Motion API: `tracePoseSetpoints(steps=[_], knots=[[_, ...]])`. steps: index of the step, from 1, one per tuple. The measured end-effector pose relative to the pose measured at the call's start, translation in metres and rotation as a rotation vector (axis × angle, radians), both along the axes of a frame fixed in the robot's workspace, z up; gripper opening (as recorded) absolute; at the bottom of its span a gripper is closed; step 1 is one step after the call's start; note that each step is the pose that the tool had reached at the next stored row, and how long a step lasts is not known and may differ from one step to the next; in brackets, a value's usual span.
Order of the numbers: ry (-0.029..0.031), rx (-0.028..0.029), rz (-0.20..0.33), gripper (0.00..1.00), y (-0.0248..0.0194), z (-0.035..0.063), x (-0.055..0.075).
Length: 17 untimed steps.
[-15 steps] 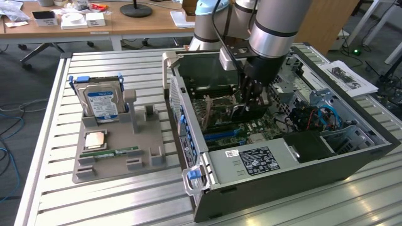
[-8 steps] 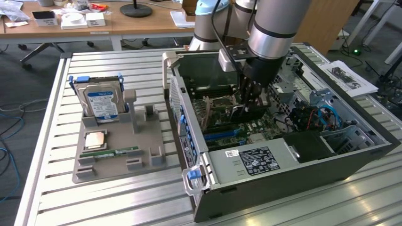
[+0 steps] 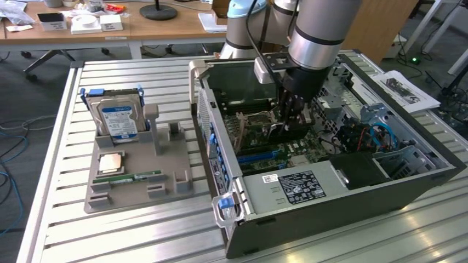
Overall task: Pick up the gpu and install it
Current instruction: 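Insert the gpu into the slot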
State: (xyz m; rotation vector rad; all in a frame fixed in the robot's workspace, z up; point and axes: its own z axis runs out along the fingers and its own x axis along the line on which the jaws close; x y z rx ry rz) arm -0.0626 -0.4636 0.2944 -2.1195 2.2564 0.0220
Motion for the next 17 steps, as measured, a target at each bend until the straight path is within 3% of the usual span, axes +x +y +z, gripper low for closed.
tracePoseSetpoints(steps=[17], knots=[[-0.0013,-0.0002,0.0,0.27,0.0,-0.007,-0.001]])
